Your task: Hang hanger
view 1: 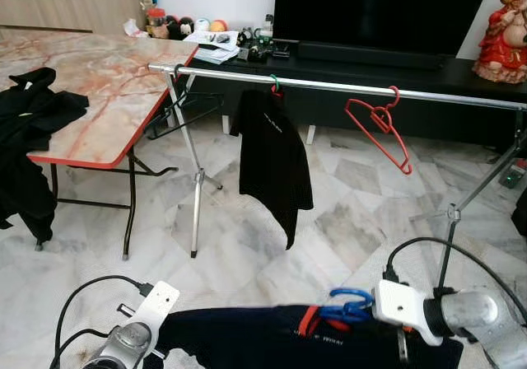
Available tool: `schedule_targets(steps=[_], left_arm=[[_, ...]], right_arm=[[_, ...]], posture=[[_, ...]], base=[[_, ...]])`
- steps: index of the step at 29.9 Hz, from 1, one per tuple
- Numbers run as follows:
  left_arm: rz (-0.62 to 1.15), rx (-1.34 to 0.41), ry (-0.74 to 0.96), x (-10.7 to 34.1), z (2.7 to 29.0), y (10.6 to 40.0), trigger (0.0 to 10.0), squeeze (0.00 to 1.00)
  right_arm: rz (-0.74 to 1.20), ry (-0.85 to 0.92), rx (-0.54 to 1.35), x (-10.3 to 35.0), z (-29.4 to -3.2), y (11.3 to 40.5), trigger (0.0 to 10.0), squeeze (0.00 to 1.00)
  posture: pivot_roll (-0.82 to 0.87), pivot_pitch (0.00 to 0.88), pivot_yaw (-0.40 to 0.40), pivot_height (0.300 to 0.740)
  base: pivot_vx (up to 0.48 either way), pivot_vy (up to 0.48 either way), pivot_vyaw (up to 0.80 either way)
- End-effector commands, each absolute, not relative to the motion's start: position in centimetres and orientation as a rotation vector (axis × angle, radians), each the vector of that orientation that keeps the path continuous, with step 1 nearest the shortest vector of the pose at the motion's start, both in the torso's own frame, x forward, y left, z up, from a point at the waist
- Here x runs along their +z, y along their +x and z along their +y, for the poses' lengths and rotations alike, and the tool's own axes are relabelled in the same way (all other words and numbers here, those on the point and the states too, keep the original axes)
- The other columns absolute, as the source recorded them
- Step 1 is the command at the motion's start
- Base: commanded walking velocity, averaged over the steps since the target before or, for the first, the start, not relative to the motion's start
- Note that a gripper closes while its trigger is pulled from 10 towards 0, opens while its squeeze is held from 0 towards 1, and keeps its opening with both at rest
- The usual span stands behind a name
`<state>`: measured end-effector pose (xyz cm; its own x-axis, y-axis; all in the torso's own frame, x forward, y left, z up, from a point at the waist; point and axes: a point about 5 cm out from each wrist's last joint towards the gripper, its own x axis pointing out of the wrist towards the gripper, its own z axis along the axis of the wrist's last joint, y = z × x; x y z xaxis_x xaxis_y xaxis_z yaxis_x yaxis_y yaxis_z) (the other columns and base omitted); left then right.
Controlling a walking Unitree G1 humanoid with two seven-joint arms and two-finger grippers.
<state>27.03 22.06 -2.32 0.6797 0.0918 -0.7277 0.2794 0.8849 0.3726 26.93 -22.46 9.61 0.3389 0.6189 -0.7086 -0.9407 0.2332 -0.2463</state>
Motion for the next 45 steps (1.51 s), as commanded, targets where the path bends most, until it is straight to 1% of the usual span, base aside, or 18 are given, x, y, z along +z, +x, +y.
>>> schedule_targets(steps=[1,4,8,9,10,11,12,13,14,15,16,20,25,30,31,35,39,45], left_arm=[[1.023,0.035,0.538,-3.6,26.8,23.6,0.0,0.0],[1.034,0.017,0.545,-3.7,26.7,23.4,0.0,0.0],[0.992,-0.039,0.537,-3.5,26.0,24.0,0.0,0.0],[0.91,-0.114,0.532,-3.0,24.9,25.2,1.3,0.0],[0.862,-0.151,0.554,-2.6,24.4,25.7,4.3,0.0],[0.862,-0.151,0.554,-2.6,24.4,25.7,4.3,0.0],[0.779,-0.22,0.552,-1.9,23.4,26.8,10.0,0.0],[0.737,-0.248,0.532,-1.4,22.9,27.4,10.0,0.0],[0.697,-0.275,0.519,-1.0,22.4,27.9,10.0,0.06],[0.664,-0.303,0.516,-0.6,22.0,28.3,10.0,0.38],[0.621,-0.362,0.542,0.0,21.4,28.8,10.0,1.0],[0.555,-0.457,0.638,0.9,20.4,29.7,10.0,1.0],[0.485,-0.505,0.62,1.8,19.7,30.4,10.0,1.0],[0.423,-0.656,0.611,2.9,18.7,30.7,10.0,1.0],[0.413,-0.669,0.594,3.1,18.5,30.9,10.0,0.0],[0.404,-0.772,0.574,3.6,17.4,31.1,10.0,0.0],[0.377,-0.763,0.571,4.0,16.9,31.5,10.0,0.0],[0.357,-0.75,0.551,4.2,16.6,31.6,10.0,0.0]], right_arm=[[0.444,-0.706,0.822,13.2,-26.8,29.0,10.0,0.0],[0.405,-0.684,0.753,13.7,-26.9,29.7,10.0,0.0],[0.441,-0.693,0.768,12.9,-26.8,29.5,10.0,0.0],[0.485,-0.693,0.877,11.8,-26.0,28.5,10.0,0.0],[0.506,-0.686,0.928,11.3,-25.6,28.0,10.0,0.0],[0.506,-0.686,0.928,11.3,-25.6,28.0,10.0,0.0],[0.548,-0.673,1.008,10.3,-24.9,27.2,10.0,0.0],[0.567,-0.665,1.039,9.9,-24.6,26.9,10.0,0.0],[0.583,-0.662,1.061,9.5,-24.3,26.6,10.0,0.0],[0.595,-0.662,1.076,9.2,-24.2,26.5,10.0,0.0],[0.606,-0.662,1.083,8.8,-24.0,26.4,10.0,0.0],[0.618,-0.656,1.09,8.1,-23.5,26.6,10.0,0.0],[0.62,-0.65,1.103,7.8,-23.1,26.6,10.0,0.0],[0.612,-0.723,1.09,7.2,-22.4,27.1,10.0,0.0],[0.61,-0.73,1.084,7.1,-22.3,27.2,10.0,0.0],[0.555,-0.689,1.029,6.7,-20.9,28.2,10.0,0.0],[0.477,-0.576,0.959,7.0,-19.3,29.2,10.0,0.0],[0.496,-0.554,1.059,6.3,-18.4,28.0,10.0,0.0]], posture=[[-0.04,0.045,-0.037,0.74],[-0.04,0.045,-0.035,0.74],[-0.04,0.046,-0.036,0.74],[-0.03,0.047,-0.037,0.74],[-0.03,0.047,-0.038,0.74],[-0.03,0.047,-0.038,0.74],[-0.03,0.047,-0.039,0.74],[-0.03,0.047,-0.037,0.74],[-0.03,0.046,-0.037,0.74],[-0.02,0.047,-0.037,0.74],[-0.02,0.046,-0.037,0.74],[-0.02,0.048,-0.038,0.74],[-0.02,0.049,-0.038,0.74],[-0.02,0.05,-0.039,0.74],[-0.02,0.052,-0.041,0.74],[-0.01,0.053,-0.045,0.74],[-0.01,0.053,-0.046,0.74],[-0.02,0.053,-0.047,0.74]], base=[[0.0,0.0,0.0],[0.0,0.0,0.0],[0.0,0.0,0.0],[0.0,0.0,0.0],[0.0,0.0,0.0],[0.0,0.0,0.0],[0.0,0.0,0.0],[0.0,0.0,0.0],[0.0,0.0,0.0],[0.0,0.0,0.0],[0.0,0.0,0.0],[0.0,0.0,0.0],[0.0,0.0,0.0],[0.0,0.0,0.0],[0.0,0.0,0.0],[0.0,0.0,0.0],[0.0,0.0,0.0],[0.0,0.0,0.0]])
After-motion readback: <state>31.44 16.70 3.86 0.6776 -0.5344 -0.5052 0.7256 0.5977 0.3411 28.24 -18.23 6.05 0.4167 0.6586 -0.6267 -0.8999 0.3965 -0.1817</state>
